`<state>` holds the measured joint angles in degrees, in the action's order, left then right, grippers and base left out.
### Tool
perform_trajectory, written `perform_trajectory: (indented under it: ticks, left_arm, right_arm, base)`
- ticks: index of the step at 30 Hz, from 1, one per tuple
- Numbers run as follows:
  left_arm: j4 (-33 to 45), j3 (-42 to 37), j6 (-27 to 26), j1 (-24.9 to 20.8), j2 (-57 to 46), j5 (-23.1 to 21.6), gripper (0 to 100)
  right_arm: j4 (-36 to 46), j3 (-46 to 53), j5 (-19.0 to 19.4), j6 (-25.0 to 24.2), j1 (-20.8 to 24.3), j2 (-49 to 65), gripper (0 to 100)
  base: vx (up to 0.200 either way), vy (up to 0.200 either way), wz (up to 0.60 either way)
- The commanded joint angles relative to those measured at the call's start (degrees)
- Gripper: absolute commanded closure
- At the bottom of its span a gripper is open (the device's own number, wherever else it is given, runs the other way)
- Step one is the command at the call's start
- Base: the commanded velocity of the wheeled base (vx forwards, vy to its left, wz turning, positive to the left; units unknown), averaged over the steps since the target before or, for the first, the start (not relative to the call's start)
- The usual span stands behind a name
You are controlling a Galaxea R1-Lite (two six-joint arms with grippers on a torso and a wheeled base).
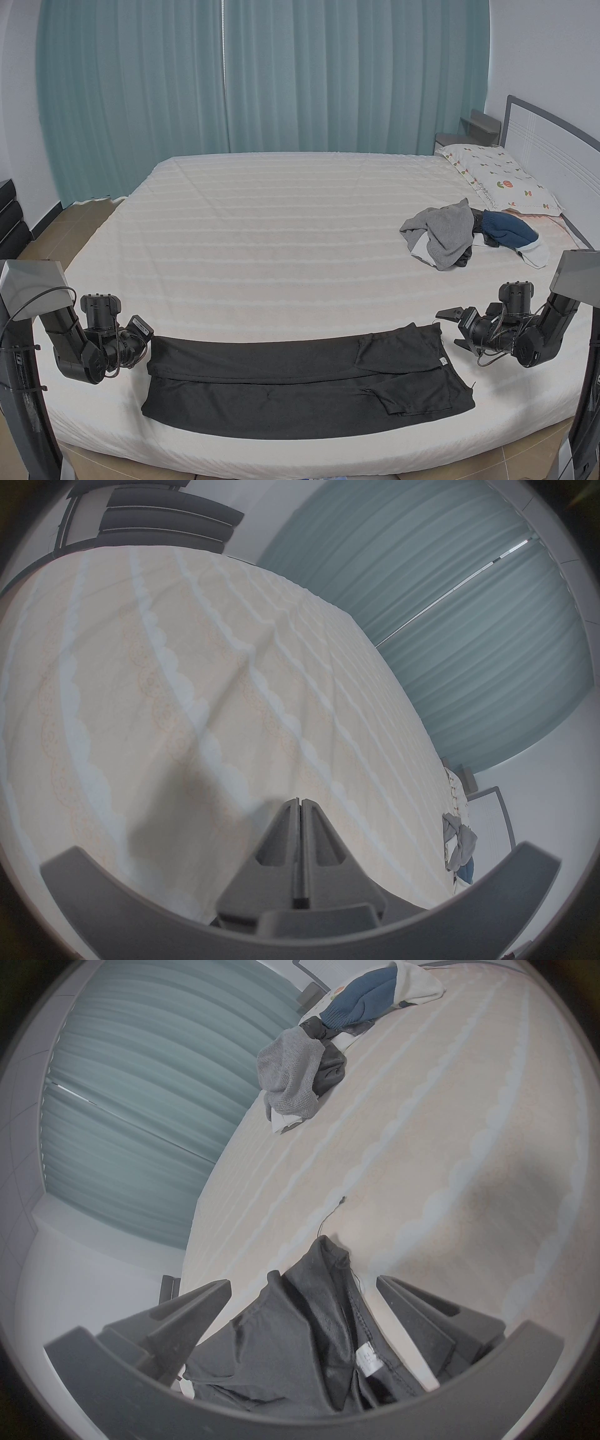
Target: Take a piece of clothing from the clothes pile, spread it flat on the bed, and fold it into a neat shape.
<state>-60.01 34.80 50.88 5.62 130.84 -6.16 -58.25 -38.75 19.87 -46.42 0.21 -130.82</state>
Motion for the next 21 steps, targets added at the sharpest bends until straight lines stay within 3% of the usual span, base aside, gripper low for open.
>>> perform_trajectory:
  ticks: [1,12,13,21]
  left_arm:
    - [0.0,0.3,0.0,0.2,0.1,0.0,100]
    - [-0.1,1.3,-0.1,0.3,0.9,0.1,100]
    - [-0.1,1.2,-0.1,0.3,0.9,0.1,100]
    - [-0.1,1.2,-0.4,0.2,1.3,0.2,100]
  right_arm:
    - [-0.1,-1.7,0.0,-0.1,0.5,-2.9,0]
    - [-3.5,-4.0,-0.1,0.0,0.8,-6.7,0]
    - [-3.6,-4.0,-0.1,0.0,0.8,-6.7,100]
    - [-4.0,-4.3,-0.1,-0.1,0.0,-6.7,100]
  base:
    - [0.0,0.0,0.0]
    - [0.0,0.0,0.0]
    - [0.0,0.0,0.0]
    - [0.0,0.0,0.0]
